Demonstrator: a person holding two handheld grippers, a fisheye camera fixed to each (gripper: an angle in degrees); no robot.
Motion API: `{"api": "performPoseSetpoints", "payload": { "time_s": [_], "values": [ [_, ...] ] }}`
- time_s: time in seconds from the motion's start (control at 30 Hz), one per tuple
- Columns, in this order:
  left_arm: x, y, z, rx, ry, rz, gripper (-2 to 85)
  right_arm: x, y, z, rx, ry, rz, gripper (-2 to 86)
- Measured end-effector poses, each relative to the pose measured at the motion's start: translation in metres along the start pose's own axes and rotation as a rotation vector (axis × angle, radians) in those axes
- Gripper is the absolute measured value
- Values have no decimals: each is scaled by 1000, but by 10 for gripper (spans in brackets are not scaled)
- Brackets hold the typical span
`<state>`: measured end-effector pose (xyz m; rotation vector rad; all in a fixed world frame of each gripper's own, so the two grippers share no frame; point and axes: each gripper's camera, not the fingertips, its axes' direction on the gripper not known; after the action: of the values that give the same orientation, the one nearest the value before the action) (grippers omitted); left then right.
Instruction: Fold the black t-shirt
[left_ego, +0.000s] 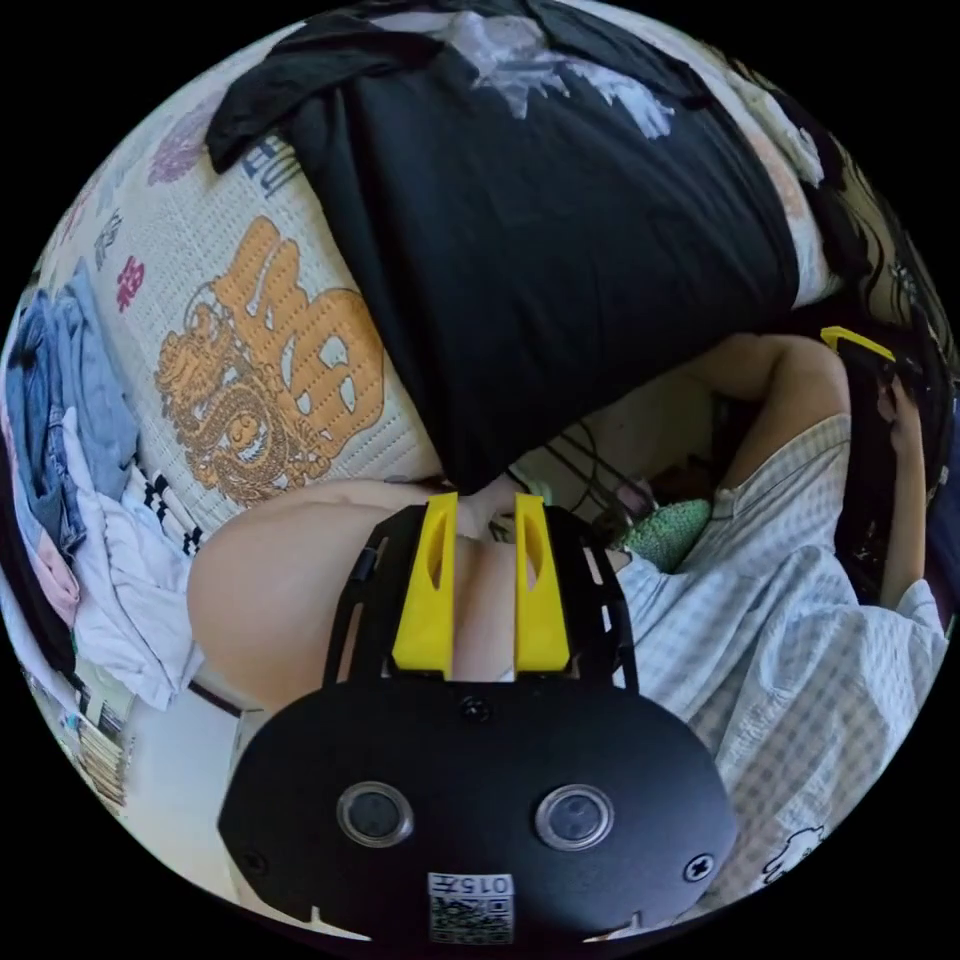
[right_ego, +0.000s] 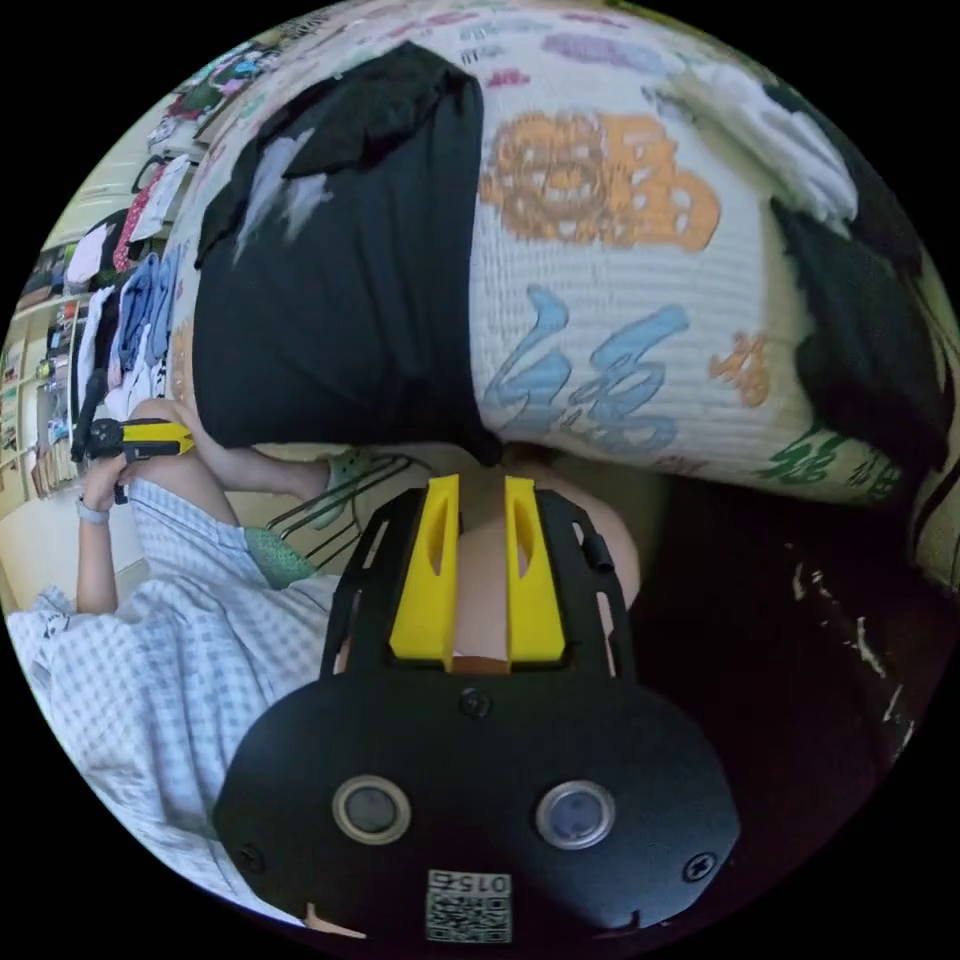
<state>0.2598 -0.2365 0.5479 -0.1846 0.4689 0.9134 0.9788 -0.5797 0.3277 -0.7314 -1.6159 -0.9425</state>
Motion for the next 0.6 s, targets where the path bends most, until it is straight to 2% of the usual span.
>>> {"api": "performPoseSetpoints", "payload": {
  "time_s": [0.03,0.1,0.2,0.27,0.43,0.53,0.6],
  "values": [
    [-2,0,-4,29,9,-9,87,-2,-1,-7,39,11,-17,77],
    [-5,-6,-29,196,61,-17,92,-16,-13,-35,211,25,-124,72],
    [-2,-40,-65,429,201,49,99,-42,-50,-51,321,12,-296,74],
    [0,-74,-77,503,261,73,100,-60,-79,-51,340,24,-383,80],
    [8,-162,-84,553,230,51,97,-102,-139,-37,397,188,-579,108],
    [13,-195,-75,547,220,42,95,-108,-168,-13,293,247,-643,96],
    [16,-214,-61,506,218,40,89,-104,-182,8,220,307,-660,53]
  ]
}}
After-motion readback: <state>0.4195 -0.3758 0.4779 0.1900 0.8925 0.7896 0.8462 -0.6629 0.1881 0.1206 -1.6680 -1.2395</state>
